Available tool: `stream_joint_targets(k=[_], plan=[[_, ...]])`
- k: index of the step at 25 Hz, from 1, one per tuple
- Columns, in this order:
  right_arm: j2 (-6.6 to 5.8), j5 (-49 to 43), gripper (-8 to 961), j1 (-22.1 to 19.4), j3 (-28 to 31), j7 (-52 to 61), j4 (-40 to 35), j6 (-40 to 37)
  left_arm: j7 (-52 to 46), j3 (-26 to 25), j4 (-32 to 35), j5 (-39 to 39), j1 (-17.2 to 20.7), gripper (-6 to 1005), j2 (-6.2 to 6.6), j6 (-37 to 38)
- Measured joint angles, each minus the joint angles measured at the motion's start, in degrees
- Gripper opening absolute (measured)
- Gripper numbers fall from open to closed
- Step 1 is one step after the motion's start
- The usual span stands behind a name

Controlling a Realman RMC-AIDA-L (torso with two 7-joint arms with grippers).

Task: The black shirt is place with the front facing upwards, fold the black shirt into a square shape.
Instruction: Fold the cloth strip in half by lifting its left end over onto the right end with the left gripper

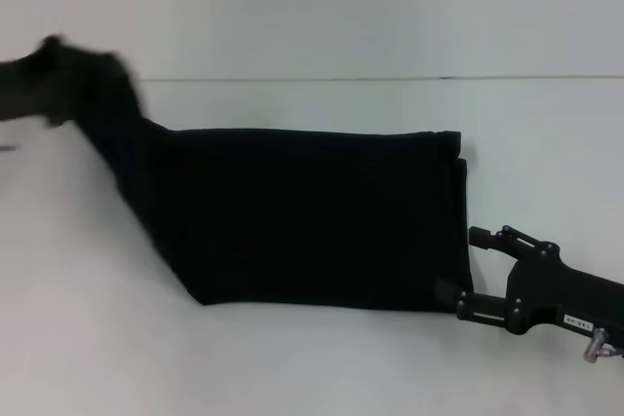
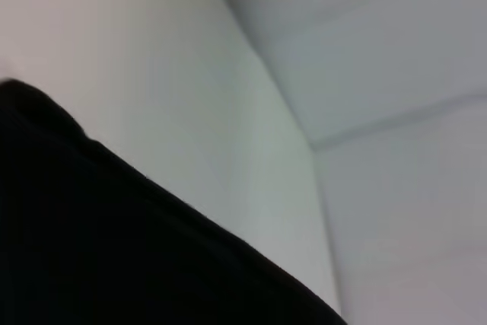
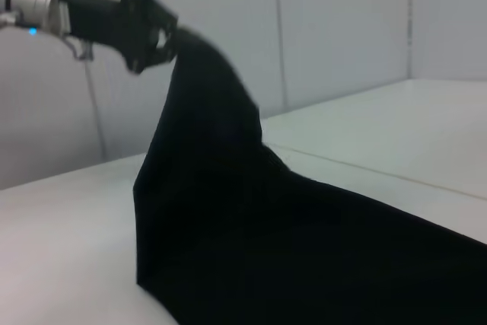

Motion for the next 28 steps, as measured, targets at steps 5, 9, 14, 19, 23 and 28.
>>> stream_joint_targets(k=[5, 9, 14, 19, 23, 28], plan=[[-0.05, 0.00, 945, -1.12, 1.77, 0.20, -0.28, 0.04, 1.20, 4.28, -0.05, -0.07, -8.77, 34, -4.29, 0.15], [-0.06, 0.00, 945, -1.54, 2.11, 0.22, -0.36, 0.03, 1.90, 8.64, 0.00, -0.10, -12.98, 34, -8.87, -0.68], [-0.07, -0.04, 945, -1.63, 2.13, 0.21, -0.08, 0.22, 4.12, 12.96, -1.42, -0.24, -12.94, 33, -15.05, -3.84], [0.16, -0.05, 945, -1.19, 2.45, 0.22, 1.02, 2.82, 10.89, 16.23, -14.13, -3.96, -11.87, 33, -16.01, -9.21], [0.30, 0.86, 945, 0.04, 2.78, 0.20, 2.50, 5.78, 12.36, 16.21, -15.49, -4.90, -11.14, 32, -15.99, -9.06], [0.35, 3.77, 945, 2.76, 2.83, -0.16, 4.65, 9.08, 12.57, 16.48, -14.44, -5.22, -11.10, 32, -15.93, -8.00]])
